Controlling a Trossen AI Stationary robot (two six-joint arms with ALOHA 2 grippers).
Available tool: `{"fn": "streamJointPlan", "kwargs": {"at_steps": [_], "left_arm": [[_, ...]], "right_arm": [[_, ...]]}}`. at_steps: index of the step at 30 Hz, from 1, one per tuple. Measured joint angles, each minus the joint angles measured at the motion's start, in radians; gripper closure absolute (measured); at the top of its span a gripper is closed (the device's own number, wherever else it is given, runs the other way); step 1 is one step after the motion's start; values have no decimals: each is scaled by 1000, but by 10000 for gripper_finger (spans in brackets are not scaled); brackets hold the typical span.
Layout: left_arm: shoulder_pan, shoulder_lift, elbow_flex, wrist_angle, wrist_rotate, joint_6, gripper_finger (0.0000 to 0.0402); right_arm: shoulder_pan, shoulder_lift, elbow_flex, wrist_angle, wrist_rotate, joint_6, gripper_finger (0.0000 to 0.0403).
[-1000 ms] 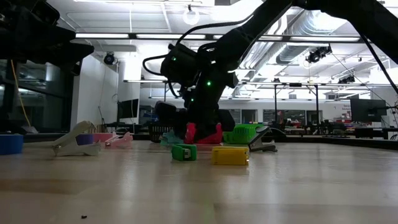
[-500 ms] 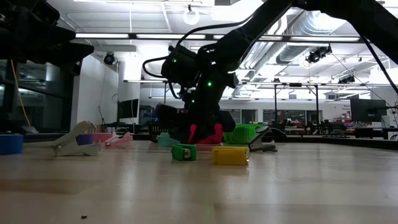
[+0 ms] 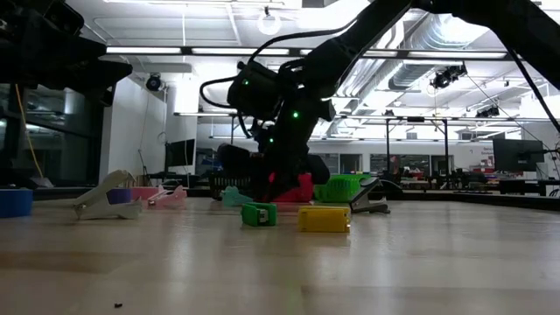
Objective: Pick and place Stapler, Stapler remover, tape
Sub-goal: Put the top small red stapler into the red bin
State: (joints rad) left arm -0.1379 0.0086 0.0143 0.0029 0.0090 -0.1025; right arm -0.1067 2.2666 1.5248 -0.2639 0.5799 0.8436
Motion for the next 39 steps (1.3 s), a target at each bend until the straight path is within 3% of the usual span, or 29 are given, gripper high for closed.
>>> {"fn": "streamJointPlan", "kwargs": {"at_steps": [6, 15, 39], "left_arm": [[0, 0, 0, 0, 0, 0, 191], [0, 0, 0, 0, 0, 0, 191], [0, 0, 0, 0, 0, 0, 191]], "right_arm": [[11, -47, -1, -23, -48, -16, 343], [7, -122, -1, -48, 21, -69, 342], [-172, -146, -1, -68, 11, -112, 335]]}}
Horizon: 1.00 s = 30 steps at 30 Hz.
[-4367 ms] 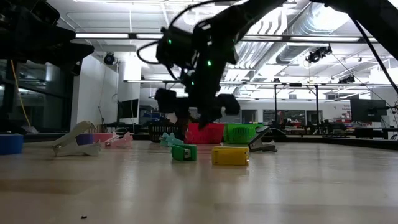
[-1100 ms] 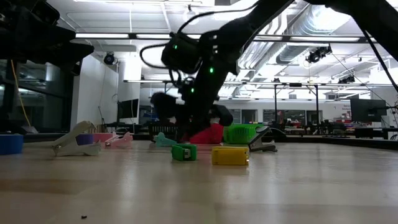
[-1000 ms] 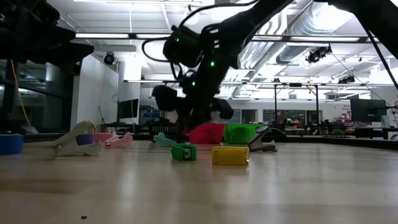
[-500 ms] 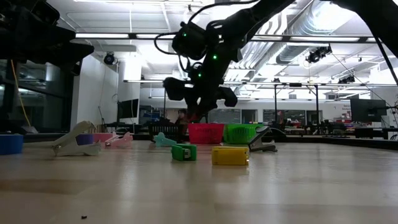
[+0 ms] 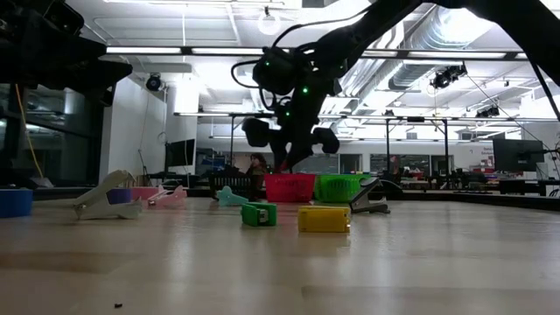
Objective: Pick and place Stapler, Stapler remover, tape
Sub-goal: Put the top small red stapler into the red bin, then put the black staple remover into the black bin
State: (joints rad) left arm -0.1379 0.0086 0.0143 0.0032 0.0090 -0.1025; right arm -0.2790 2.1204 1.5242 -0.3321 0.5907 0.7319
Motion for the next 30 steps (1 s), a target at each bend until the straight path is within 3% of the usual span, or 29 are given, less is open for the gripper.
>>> {"fn": "streamJointPlan", "kwargs": {"at_steps": [15, 25, 30], "left_arm": [[0, 0, 0, 0, 0, 0, 191], [0, 0, 0, 0, 0, 0, 191], [0, 0, 0, 0, 0, 0, 191]], "right_arm": [[-20, 0, 0, 0, -39, -50, 261], [-21, -111, 0, -119, -171, -180, 242], [-13, -206, 1, -233, -318, -292, 242]]}}
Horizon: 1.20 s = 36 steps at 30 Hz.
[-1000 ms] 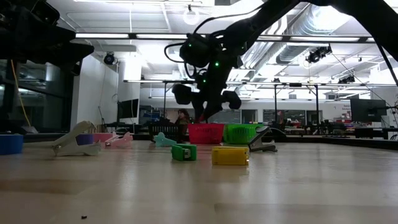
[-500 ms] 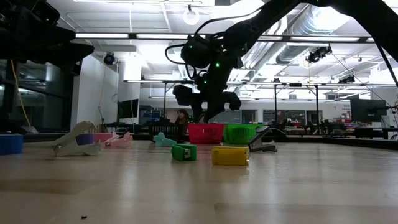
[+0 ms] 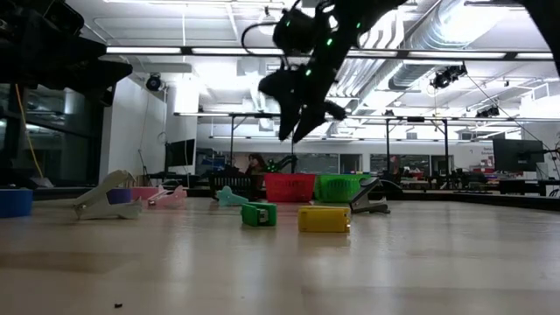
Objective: Pick and place Stapler, Stapler remover, tape
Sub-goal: Put the black staple remover into the black bin
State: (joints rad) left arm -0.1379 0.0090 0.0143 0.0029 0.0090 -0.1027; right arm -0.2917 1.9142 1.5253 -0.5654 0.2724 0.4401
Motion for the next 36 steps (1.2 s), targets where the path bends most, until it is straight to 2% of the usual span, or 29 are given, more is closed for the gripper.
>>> {"fn": "streamJointPlan", "kwargs": {"at_steps": [4, 10, 15, 20, 26, 30, 36], "left_arm": [[0, 0, 0, 0, 0, 0, 191], [0, 0, 0, 0, 0, 0, 191], [0, 0, 0, 0, 0, 0, 191], [0, 0, 0, 0, 0, 0, 191], [0, 0, 0, 0, 0, 0, 191], [0, 0, 0, 0, 0, 0, 191], [0, 0, 0, 0, 0, 0, 191]], "right_arm": [[21, -52, 0, -103, -105, -167, 242], [82, -71, -1, -290, -126, -430, 242], [150, -71, -3, -444, -126, -527, 242], [208, -71, -3, -525, -103, -553, 242], [257, -71, -3, -530, -73, -551, 242], [273, -71, -3, -530, -74, -473, 242], [272, -71, -30, -514, -76, -444, 242]]}}
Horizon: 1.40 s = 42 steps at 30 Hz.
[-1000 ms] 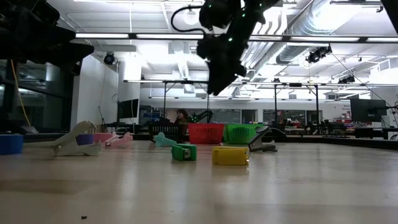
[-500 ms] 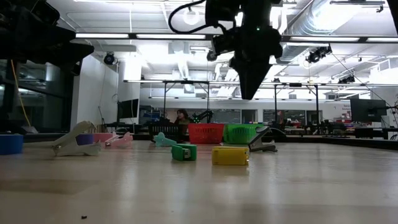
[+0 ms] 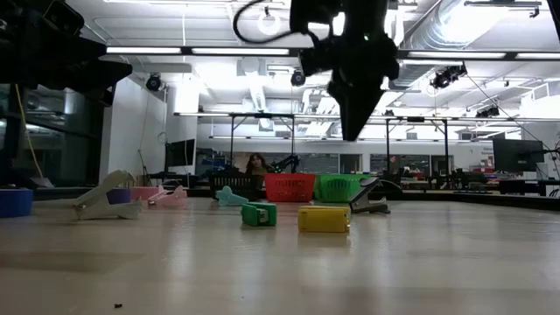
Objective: Pick and place Stapler, Stapler remover, tape
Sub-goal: Put the black staple remover into the black bin
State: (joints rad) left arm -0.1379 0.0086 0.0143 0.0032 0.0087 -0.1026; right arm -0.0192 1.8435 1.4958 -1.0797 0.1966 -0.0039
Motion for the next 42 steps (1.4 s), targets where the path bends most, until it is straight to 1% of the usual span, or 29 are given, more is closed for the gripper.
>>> {"fn": "streamJointPlan", "kwargs": {"at_steps": [6, 12, 16, 19, 23, 26, 29, 33, 42], "left_arm": [[0, 0, 0, 0, 0, 0, 191], [0, 0, 0, 0, 0, 0, 191], [0, 0, 0, 0, 0, 0, 191], [0, 0, 0, 0, 0, 0, 191], [0, 0, 0, 0, 0, 0, 191], [0, 0, 0, 0, 0, 0, 191], [0, 0, 0, 0, 0, 0, 191], [0, 0, 0, 0, 0, 0, 191], [0, 0, 0, 0, 0, 0, 191]], "right_arm": [[1, 2, -78, 12, -44, -53, 242], [4, 2, -93, 37, -43, -66, 242], [24, 2, -93, 70, -42, -104, 238], [46, 2, -92, 124, -34, -109, 225], [73, 7, -92, 179, -19, -110, 194], [86, 28, -92, 187, -20, -123, 170], [93, 57, -92, 187, -23, -136, 154], [93, 95, -92, 188, -25, -136, 149], [67, 126, -92, 188, -44, -136, 148]]}}
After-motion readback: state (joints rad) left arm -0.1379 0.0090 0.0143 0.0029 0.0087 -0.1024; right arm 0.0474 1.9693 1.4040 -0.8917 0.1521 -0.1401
